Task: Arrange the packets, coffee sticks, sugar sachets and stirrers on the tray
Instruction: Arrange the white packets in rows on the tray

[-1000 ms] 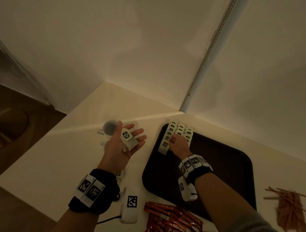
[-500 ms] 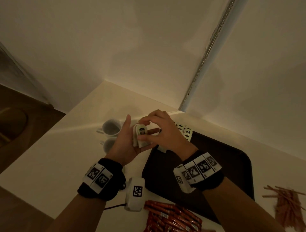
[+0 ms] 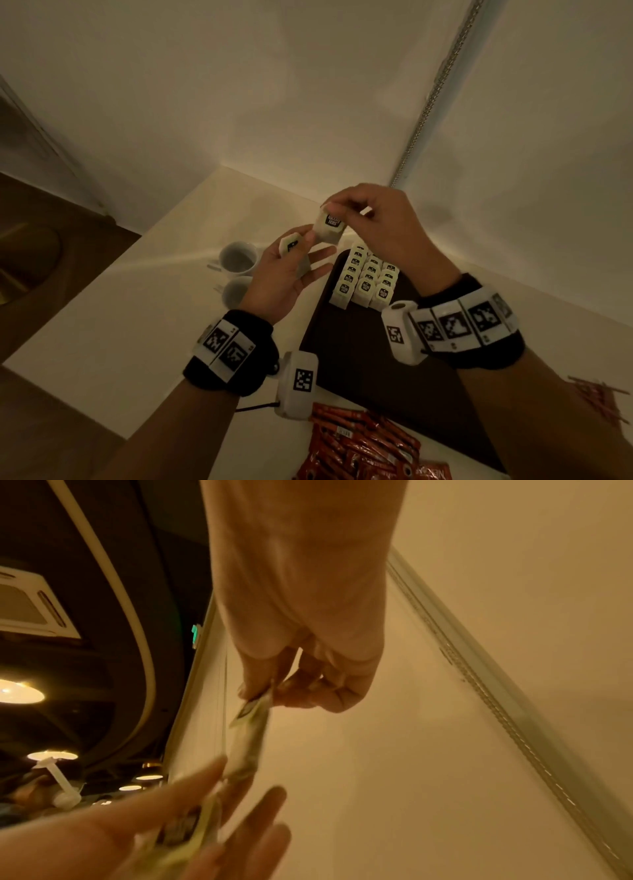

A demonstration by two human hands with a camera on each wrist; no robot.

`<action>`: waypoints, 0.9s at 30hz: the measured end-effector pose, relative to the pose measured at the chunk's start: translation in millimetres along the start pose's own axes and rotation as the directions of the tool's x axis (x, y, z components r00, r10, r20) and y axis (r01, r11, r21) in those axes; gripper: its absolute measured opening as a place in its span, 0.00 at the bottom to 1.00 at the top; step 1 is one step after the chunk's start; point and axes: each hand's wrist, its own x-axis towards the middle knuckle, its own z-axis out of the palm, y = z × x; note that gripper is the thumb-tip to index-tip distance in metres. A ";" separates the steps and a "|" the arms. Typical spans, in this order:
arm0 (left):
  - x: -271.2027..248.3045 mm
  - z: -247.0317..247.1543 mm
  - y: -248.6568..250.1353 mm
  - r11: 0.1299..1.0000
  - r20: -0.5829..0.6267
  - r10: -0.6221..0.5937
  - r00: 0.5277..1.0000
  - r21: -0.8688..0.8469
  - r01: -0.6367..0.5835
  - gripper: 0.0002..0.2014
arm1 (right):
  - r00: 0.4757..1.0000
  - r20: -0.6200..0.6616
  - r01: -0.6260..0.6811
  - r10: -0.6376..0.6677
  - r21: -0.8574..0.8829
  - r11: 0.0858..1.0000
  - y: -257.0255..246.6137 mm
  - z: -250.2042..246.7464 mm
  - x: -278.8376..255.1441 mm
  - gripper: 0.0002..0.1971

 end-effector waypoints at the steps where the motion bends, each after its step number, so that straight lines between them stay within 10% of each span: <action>1: -0.4 2.7 -0.1 1.000 -0.002 0.017 1.000 -0.001 -0.017 0.07 | 1.000 0.007 -0.003 0.003 0.015 1.000 -8.0 -4.9 1.9 0.04; 19: -17.5 24.8 -4.6 0.974 0.225 -0.052 0.973 -0.204 0.099 0.31 | 0.972 0.207 -0.046 0.111 -0.298 0.954 -44.5 -24.7 15.4 0.06; 24: -15.5 22.9 -8.3 0.985 0.098 0.035 0.995 -0.173 -0.018 0.08 | 0.971 0.218 -0.041 0.094 -0.237 0.971 -42.6 -29.5 12.1 0.06; 27: -16.1 25.0 -5.3 0.983 0.087 0.104 0.991 -0.162 -0.089 0.11 | 0.975 0.195 -0.065 0.105 -0.202 0.977 -37.1 -32.3 7.7 0.06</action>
